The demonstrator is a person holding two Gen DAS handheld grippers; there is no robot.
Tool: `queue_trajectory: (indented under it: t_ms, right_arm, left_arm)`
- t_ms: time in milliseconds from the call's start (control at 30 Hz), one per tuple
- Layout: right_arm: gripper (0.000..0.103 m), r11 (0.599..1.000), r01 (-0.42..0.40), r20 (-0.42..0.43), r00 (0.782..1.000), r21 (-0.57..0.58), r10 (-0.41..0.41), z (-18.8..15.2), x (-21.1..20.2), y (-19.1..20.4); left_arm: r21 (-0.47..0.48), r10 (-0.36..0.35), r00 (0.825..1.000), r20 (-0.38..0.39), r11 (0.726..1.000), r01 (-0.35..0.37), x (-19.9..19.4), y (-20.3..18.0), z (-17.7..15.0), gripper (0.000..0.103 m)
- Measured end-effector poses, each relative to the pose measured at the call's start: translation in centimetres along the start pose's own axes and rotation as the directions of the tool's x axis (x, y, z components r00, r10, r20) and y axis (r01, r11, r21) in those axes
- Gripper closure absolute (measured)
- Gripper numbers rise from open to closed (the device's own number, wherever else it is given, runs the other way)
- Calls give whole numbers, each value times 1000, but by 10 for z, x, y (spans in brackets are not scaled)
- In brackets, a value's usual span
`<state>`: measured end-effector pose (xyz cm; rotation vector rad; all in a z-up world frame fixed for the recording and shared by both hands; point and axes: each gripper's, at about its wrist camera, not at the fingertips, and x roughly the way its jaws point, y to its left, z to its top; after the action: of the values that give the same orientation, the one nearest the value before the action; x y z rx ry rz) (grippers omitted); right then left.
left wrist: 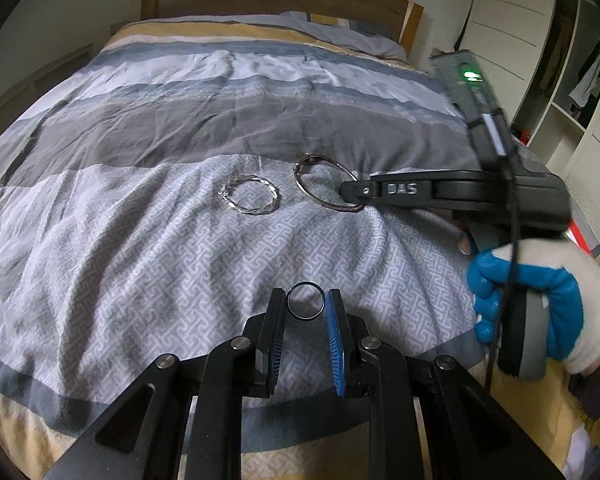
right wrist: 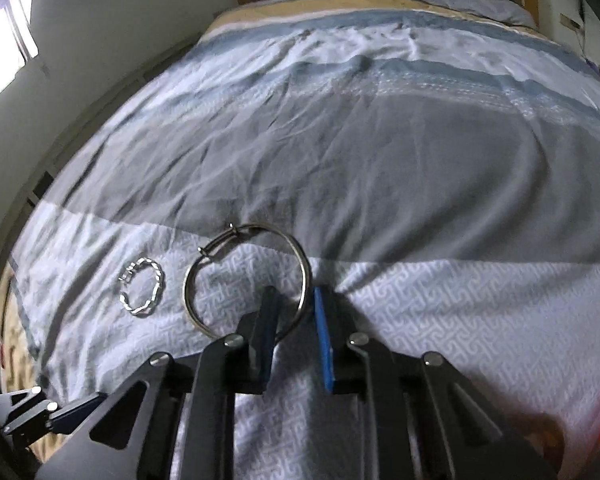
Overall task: Organize jewelry
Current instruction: 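Carry the ring in the left tool while the right tool carries the hoop bangle into the red box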
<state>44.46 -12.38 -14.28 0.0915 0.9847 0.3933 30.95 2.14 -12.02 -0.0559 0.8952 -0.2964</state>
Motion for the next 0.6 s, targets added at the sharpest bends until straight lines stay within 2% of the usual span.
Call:
queue_trajectory:
  t_ms: [133, 333, 600]
  right_arm:
    - [99, 998, 48, -12, 999, -45, -49, 4, 1, 9]
    - [99, 996, 65, 30, 998, -61, -64, -11, -24, 16]
    - [99, 998, 57, 109, 993, -24, -55, -40, -97, 12]
  left_arm:
    - [-14, 19, 1000, 0, 1000, -19, -11, 2, -3, 83]
    - [-21, 51, 999, 14, 999, -51, -37, 4, -5, 83]
    - [-15, 72, 997, 41, 997, -72, -76, -10, -7, 83]
